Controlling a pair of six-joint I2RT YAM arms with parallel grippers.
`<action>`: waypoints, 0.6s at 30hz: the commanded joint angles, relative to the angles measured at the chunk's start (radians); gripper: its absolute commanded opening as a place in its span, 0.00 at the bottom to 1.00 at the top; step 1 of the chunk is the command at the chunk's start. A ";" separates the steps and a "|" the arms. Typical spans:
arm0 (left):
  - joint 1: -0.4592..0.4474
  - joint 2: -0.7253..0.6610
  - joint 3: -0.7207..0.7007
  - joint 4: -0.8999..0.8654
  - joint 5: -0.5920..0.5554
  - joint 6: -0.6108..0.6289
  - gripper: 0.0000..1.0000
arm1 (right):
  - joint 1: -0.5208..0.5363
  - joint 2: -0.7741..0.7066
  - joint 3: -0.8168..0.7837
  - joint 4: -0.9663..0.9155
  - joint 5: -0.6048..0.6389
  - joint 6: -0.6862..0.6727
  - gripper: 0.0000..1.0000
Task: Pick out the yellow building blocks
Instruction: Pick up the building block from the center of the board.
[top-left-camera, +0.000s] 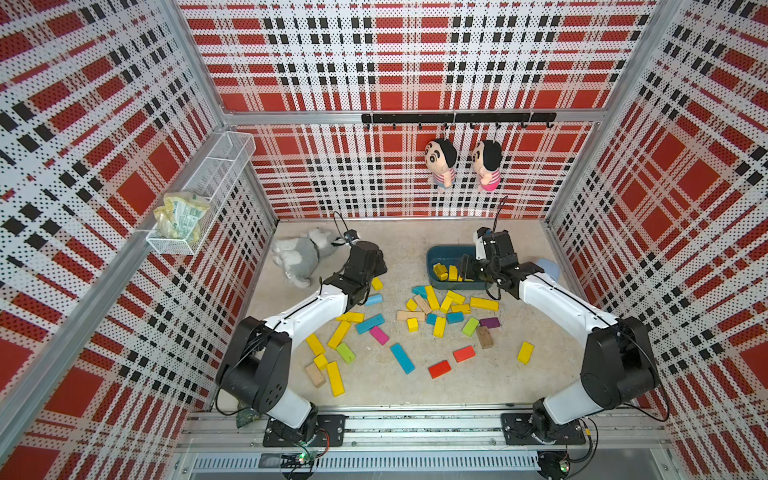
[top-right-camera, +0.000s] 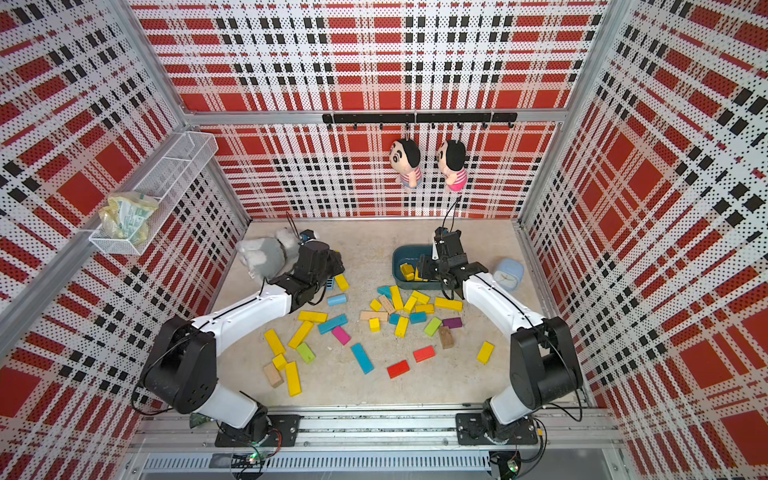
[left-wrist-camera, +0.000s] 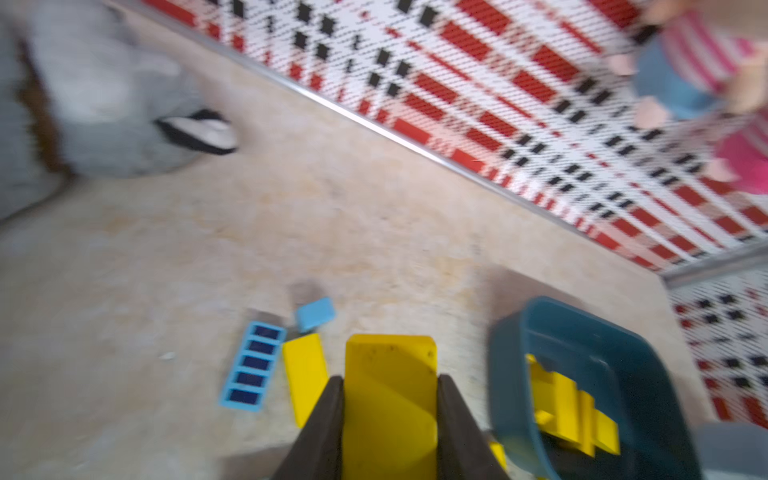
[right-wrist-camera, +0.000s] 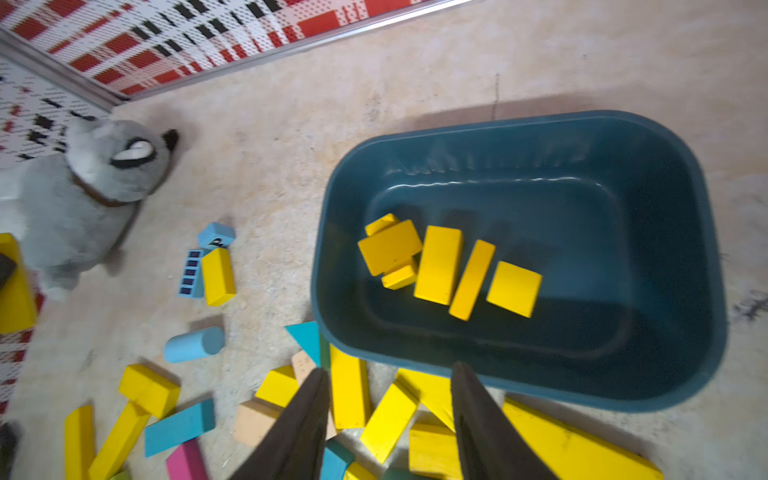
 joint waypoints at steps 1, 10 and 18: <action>-0.114 -0.018 -0.064 0.225 0.021 0.118 0.00 | 0.001 -0.019 0.079 -0.026 -0.142 0.014 0.51; -0.449 -0.010 -0.173 0.648 0.017 0.744 0.00 | 0.000 -0.102 0.176 -0.163 -0.338 -0.113 0.54; -0.532 0.045 -0.192 0.812 -0.033 0.942 0.00 | 0.000 -0.078 0.314 -0.435 -0.332 -0.293 0.55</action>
